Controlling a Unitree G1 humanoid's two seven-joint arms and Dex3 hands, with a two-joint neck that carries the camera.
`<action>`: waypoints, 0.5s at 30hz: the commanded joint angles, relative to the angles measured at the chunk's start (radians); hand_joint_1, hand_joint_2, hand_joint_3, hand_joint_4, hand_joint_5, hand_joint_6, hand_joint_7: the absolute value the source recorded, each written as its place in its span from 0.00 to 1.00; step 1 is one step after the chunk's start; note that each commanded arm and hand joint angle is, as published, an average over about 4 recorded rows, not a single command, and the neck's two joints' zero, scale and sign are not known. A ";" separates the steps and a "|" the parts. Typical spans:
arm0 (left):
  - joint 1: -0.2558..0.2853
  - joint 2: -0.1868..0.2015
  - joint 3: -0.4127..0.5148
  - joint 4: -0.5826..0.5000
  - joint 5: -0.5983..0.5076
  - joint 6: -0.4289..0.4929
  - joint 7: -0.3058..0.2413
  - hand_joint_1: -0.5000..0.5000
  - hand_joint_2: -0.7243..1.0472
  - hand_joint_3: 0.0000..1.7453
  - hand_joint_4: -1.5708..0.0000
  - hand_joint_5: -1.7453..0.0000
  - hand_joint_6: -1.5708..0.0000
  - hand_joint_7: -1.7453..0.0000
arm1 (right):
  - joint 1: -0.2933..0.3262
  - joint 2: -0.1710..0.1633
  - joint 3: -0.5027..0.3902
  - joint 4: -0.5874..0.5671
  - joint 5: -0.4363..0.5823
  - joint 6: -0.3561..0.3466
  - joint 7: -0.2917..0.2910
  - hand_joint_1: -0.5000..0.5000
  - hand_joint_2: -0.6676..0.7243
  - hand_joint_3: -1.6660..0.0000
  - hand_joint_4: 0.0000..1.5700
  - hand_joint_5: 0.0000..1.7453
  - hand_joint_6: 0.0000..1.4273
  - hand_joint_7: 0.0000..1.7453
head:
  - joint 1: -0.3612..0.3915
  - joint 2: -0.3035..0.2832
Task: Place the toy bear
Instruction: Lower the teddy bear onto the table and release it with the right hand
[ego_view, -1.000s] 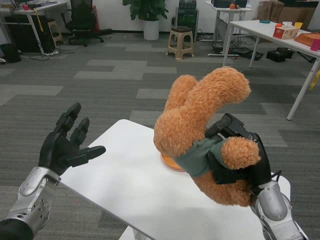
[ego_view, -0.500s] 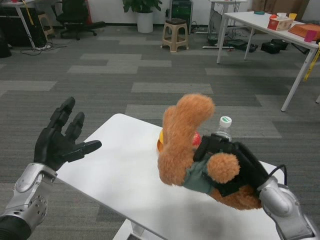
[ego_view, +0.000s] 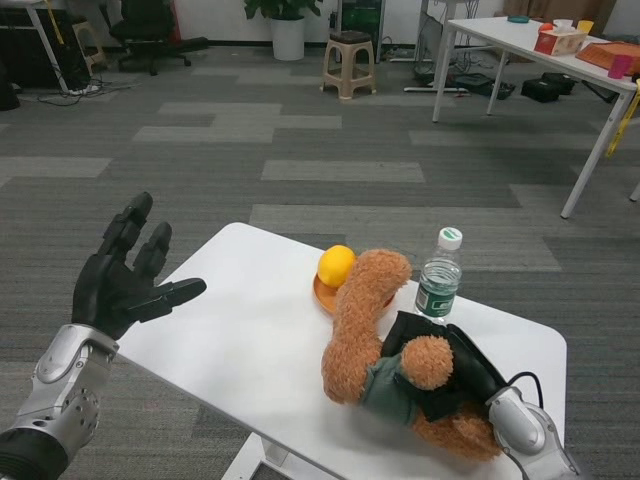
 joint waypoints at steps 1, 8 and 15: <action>-0.007 0.002 0.003 0.021 0.005 -0.004 -0.001 0.96 0.70 0.04 1.00 1.00 1.00 0.92 | -0.027 0.015 -0.004 0.073 0.002 -0.010 -0.024 0.04 0.05 0.10 0.69 0.94 0.84 0.88 | -0.003 -0.006; -0.027 0.001 -0.004 0.046 0.004 -0.004 -0.001 0.96 0.70 0.03 1.00 1.00 1.00 0.92 | -0.060 0.028 0.001 0.152 -0.014 -0.010 -0.083 0.01 0.08 0.20 0.65 0.94 0.75 0.88 | -0.003 -0.014; -0.038 0.001 -0.004 0.063 0.003 -0.004 -0.001 0.96 0.70 0.04 1.00 1.00 1.00 0.92 | -0.062 0.026 -0.003 0.172 0.015 -0.010 -0.103 0.04 0.09 0.48 0.27 0.94 0.34 0.90 | -0.001 -0.020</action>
